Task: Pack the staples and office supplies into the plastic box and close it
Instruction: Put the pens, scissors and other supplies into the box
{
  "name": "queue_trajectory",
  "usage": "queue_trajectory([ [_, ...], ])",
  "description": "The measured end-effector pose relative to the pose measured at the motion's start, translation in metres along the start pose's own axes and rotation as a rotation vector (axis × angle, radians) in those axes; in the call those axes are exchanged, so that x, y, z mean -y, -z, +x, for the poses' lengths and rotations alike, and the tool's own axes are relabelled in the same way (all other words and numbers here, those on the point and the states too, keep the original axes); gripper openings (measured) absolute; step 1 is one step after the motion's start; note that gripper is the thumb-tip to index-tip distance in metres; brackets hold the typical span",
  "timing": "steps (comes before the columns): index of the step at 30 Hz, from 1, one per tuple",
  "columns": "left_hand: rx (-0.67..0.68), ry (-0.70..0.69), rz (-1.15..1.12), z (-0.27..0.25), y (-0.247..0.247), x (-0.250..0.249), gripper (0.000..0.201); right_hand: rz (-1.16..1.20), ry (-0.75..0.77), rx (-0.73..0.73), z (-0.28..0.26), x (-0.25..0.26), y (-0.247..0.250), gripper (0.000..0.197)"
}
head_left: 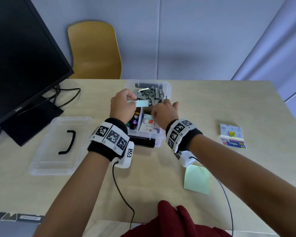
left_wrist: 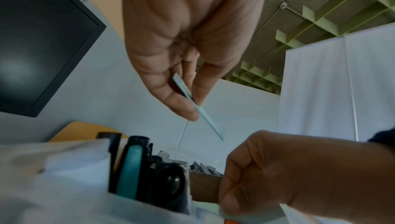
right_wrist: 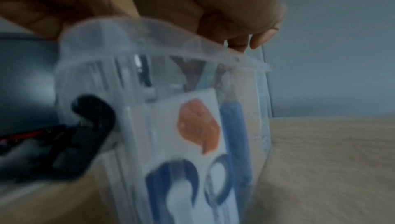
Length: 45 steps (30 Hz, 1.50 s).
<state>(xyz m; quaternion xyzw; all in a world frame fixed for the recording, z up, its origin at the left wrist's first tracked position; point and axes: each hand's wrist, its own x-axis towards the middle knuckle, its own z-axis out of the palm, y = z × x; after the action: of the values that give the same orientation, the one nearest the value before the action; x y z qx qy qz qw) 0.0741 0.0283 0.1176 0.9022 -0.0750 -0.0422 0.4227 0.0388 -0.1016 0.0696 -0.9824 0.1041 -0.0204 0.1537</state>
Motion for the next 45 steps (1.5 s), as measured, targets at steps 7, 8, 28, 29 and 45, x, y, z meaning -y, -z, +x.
queue_trajectory([
  [7, 0.059, -0.072, 0.099, 0.018, -0.011, -0.003, 0.036, 0.428, -0.003, -0.071, -0.001, -0.016, 0.011, 0.024],
  [8, 0.083, -0.078, 0.110, 0.019, -0.013, -0.004, 0.037, 0.518, -0.020, -0.076, -0.001, -0.018, 0.016, 0.024],
  [28, 0.434, -0.273, 0.686, 0.010, -0.048, -0.003, 0.029, 0.022, 0.028, -0.029, 0.005, -0.010, 0.006, 0.020],
  [29, 0.459, -0.275, 0.723, 0.008, -0.049, -0.004, 0.029, 0.019, 0.033, -0.032, 0.005, -0.012, 0.004, 0.021],
  [45, 0.285, -0.514, 0.910, 0.011, -0.055, -0.009, 0.022, 0.344, -0.170, 0.162, -0.053, -0.102, 0.008, 0.016],
])
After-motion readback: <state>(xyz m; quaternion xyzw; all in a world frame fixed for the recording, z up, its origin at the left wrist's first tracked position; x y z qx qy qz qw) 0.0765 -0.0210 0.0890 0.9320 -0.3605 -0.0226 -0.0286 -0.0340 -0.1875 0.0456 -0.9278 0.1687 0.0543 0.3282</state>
